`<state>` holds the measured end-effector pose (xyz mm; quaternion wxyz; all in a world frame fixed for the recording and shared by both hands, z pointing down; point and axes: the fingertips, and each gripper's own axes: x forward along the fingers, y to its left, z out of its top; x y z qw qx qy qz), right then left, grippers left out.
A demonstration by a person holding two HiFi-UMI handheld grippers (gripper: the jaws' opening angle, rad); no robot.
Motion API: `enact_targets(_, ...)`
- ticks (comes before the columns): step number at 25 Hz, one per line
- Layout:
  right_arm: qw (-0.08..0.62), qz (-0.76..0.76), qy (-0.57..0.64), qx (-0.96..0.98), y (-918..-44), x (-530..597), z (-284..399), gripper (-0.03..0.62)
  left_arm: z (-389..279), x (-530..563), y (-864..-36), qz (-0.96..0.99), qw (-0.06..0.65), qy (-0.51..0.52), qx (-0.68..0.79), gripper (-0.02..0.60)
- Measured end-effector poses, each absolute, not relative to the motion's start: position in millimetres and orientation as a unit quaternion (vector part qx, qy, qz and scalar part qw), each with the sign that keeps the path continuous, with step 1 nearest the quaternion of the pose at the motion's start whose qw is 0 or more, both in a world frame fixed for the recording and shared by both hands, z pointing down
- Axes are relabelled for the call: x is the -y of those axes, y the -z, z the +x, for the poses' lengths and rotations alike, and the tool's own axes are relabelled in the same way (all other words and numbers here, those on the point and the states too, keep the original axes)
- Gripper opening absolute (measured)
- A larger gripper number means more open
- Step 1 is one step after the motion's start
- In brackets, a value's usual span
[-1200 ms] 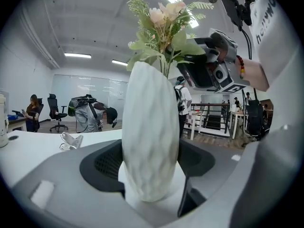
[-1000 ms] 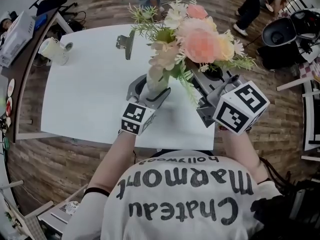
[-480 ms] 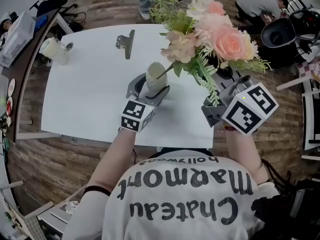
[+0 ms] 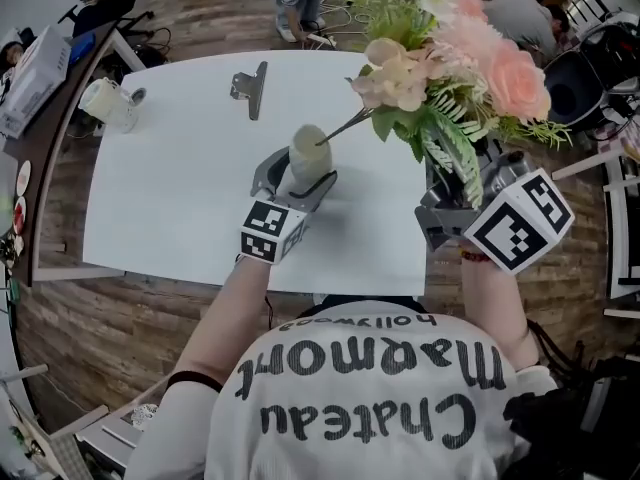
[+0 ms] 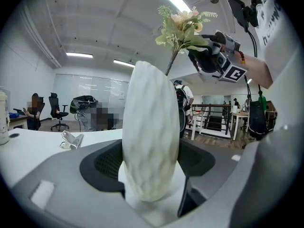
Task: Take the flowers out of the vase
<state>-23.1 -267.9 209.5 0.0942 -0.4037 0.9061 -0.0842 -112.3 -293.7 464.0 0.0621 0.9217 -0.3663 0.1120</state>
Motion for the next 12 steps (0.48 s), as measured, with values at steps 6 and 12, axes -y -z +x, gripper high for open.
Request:
enact_targets(6, 0.113, -0.405, 0.079, -0.904, -202, 262, -12, 0.034, -110, 293, -464, 0.920, 0.063, -0.113, 0.369, 0.350)
enact_targets(12, 0.121, -0.408, 0.074, -0.902, -197, 255, -3, 0.034, -111, 292, -466, 0.916, 0.097, -0.108, 0.373, 0.353)
